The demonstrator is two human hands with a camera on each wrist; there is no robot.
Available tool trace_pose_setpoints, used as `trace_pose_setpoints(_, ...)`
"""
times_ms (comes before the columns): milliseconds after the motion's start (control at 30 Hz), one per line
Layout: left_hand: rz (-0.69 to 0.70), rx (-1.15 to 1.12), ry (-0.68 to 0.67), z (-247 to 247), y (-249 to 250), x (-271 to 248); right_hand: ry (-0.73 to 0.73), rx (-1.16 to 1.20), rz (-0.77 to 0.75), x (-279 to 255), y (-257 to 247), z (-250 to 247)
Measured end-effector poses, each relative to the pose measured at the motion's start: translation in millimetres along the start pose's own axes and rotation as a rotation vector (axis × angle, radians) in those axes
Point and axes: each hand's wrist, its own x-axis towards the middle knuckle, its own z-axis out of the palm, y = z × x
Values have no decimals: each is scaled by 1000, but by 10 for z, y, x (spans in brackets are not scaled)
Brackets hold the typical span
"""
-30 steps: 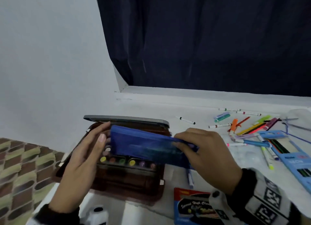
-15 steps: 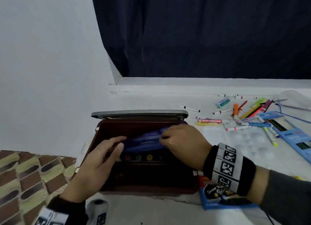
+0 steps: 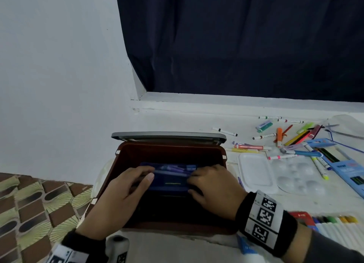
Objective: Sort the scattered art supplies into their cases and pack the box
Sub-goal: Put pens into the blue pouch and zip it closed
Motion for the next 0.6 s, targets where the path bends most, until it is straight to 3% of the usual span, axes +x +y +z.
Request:
trace_pose_setpoints(133,54,20,23,16,22,-2,52,78,1,1,30,-91)
trace_pose_setpoints(367,174,-31,158,292,318,-26,390,362,25,-291,157,-240)
trace_pose_setpoints(600,237,-151,149,939,864,7,468,478,110,-1020,702,-346)
